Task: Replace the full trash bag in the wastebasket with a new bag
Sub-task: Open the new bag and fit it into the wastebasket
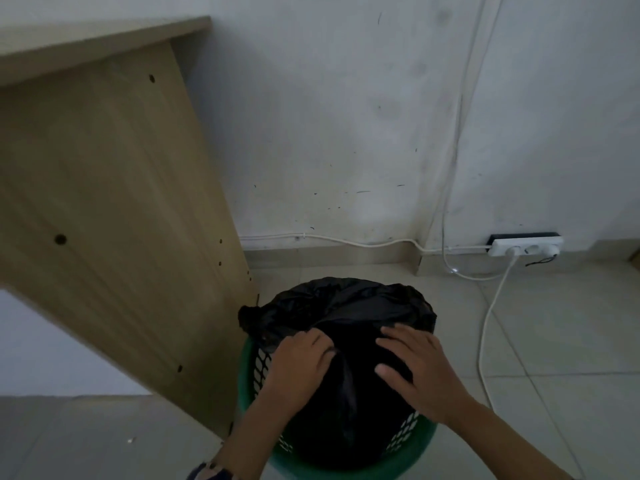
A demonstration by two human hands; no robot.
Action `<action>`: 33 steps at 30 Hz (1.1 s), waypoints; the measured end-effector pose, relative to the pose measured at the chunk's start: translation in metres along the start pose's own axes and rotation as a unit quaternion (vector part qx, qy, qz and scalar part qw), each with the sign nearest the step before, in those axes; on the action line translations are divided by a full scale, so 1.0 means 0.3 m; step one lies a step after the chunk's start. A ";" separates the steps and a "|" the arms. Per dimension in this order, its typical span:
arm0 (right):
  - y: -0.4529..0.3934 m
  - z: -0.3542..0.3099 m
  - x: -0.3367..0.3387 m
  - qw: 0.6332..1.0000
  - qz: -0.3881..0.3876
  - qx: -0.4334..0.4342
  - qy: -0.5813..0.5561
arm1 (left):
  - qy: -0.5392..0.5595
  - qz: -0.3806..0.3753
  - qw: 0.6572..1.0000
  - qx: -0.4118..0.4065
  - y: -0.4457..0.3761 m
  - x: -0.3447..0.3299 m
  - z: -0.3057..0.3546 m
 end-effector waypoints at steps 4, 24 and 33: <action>0.067 -0.084 -0.041 0.990 -0.124 -0.008 -0.066 | 0.232 0.084 0.956 0.161 0.032 0.123 -0.049; 0.067 -0.180 0.074 0.926 0.126 0.217 0.283 | -0.120 0.096 0.986 -0.070 0.201 0.055 0.086; 0.168 -0.317 0.036 0.960 0.060 0.230 0.145 | -0.148 0.152 0.971 -0.113 0.279 0.059 0.117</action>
Point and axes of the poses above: each hand's wrist, its own y-axis away from the middle knuckle, its own x-axis out of the back of the hand, z = x × y, the point moved 6 cm from there along -y, towards the middle knuckle, and after that the axes turned 8 degrees about x, right-handed, at the moved point
